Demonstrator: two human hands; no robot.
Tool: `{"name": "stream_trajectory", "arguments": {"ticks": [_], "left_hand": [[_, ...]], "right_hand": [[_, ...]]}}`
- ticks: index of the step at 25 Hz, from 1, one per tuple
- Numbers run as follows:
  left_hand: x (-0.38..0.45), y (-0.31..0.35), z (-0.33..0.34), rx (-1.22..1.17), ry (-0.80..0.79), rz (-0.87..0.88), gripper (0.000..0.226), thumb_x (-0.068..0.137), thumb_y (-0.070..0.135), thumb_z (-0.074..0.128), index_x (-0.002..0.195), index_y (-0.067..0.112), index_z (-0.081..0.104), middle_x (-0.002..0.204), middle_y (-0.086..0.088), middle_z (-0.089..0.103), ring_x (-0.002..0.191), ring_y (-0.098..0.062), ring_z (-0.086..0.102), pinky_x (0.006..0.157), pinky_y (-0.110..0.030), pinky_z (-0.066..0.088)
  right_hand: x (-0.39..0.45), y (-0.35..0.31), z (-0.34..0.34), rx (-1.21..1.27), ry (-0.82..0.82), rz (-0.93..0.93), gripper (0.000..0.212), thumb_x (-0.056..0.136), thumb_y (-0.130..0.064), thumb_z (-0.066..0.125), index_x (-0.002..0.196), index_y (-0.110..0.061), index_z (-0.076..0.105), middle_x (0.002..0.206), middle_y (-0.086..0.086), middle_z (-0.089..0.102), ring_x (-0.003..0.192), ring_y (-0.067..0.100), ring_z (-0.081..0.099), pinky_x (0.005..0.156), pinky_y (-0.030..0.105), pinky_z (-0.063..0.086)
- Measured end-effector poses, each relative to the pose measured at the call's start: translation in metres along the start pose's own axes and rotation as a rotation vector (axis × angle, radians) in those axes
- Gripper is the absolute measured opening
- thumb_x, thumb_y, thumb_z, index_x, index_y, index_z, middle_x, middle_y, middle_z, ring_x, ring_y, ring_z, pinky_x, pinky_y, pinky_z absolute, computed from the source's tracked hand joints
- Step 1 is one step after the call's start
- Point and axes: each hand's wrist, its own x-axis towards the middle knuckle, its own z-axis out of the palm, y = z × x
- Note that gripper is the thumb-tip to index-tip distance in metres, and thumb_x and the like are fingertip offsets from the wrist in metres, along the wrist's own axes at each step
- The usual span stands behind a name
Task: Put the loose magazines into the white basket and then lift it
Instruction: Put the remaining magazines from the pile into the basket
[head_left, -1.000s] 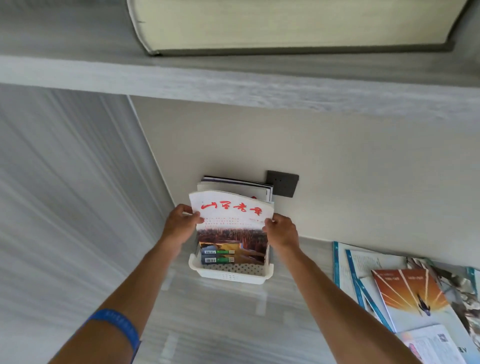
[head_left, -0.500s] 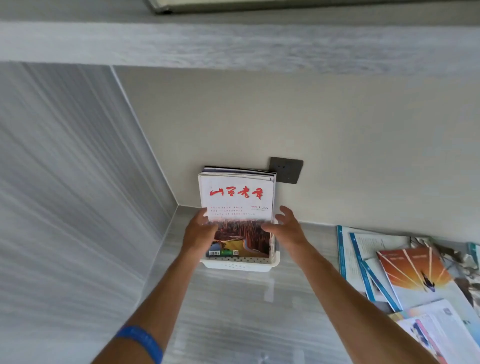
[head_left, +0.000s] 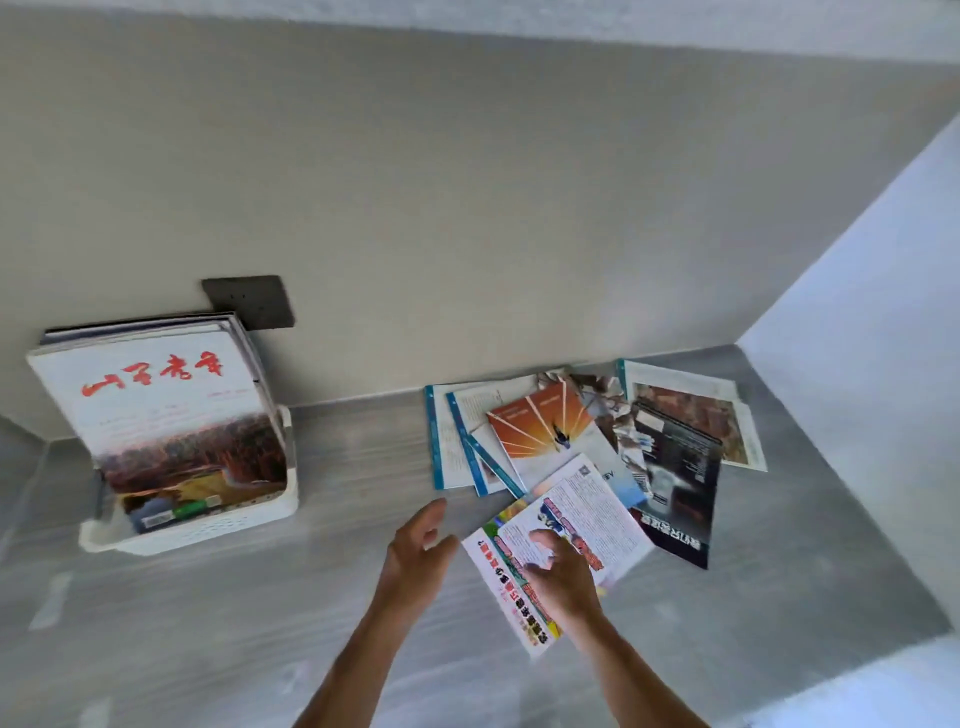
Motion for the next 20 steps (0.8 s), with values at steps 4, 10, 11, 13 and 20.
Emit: {"name": "stream_trajectory", "arguments": {"ticks": [4,10,11,13,20], "left_hand": [[-0.009,-0.003,0.064,0.07,-0.076,0.006,0.028,0.081,0.03,0.055,0.098,0.051,0.065,0.11,0.021,0.069,0.111,-0.016,0.063,0.086,-0.033,0.054],[0.002,-0.025,0.117,0.241,-0.043,-0.09,0.033,0.09,0.023,0.057,0.122,0.031,0.061,0.131,-0.001,0.063,0.114,-0.02,0.062,0.087,-0.039,0.057],[0.005,-0.027,0.126,0.262,-0.05,-0.088,0.032,0.091,0.024,0.057,0.122,0.032,0.06,0.133,0.0,0.061,0.115,-0.019,0.061,0.088,-0.04,0.057],[0.01,-0.026,0.144,0.367,-0.099,-0.058,0.033,0.092,0.03,0.057,0.124,0.037,0.054,0.142,0.001,0.053,0.118,-0.015,0.055,0.09,-0.036,0.055],[0.007,-0.05,0.172,0.873,-0.399,-0.119,0.071,0.084,0.032,0.057,0.149,0.032,0.028,0.163,0.005,-0.004,0.148,-0.019,0.013,0.111,-0.025,0.033]], "right_hand": [[0.023,0.081,-0.052,-0.282,-0.073,0.004,0.057,0.08,-0.019,0.064,0.135,-0.021,0.047,0.137,0.0,0.055,0.12,0.023,0.055,0.099,0.034,0.046],[0.076,0.134,-0.134,-0.076,0.234,0.335,0.056,0.078,-0.028,0.066,0.129,-0.013,0.048,0.133,0.011,0.051,0.12,0.036,0.051,0.096,0.045,0.044],[0.084,0.143,-0.146,-0.044,0.267,0.429,0.055,0.078,-0.03,0.065,0.127,-0.011,0.049,0.131,0.014,0.051,0.117,0.037,0.051,0.095,0.045,0.044],[0.101,0.155,-0.164,0.187,0.276,0.558,0.047,0.077,-0.027,0.068,0.117,-0.006,0.057,0.121,0.02,0.057,0.107,0.036,0.056,0.092,0.042,0.045],[0.12,0.152,-0.158,1.024,0.21,0.716,0.024,0.077,-0.004,0.07,0.065,-0.013,0.051,0.036,-0.002,0.041,0.033,0.012,0.035,0.038,0.024,0.035]]}}
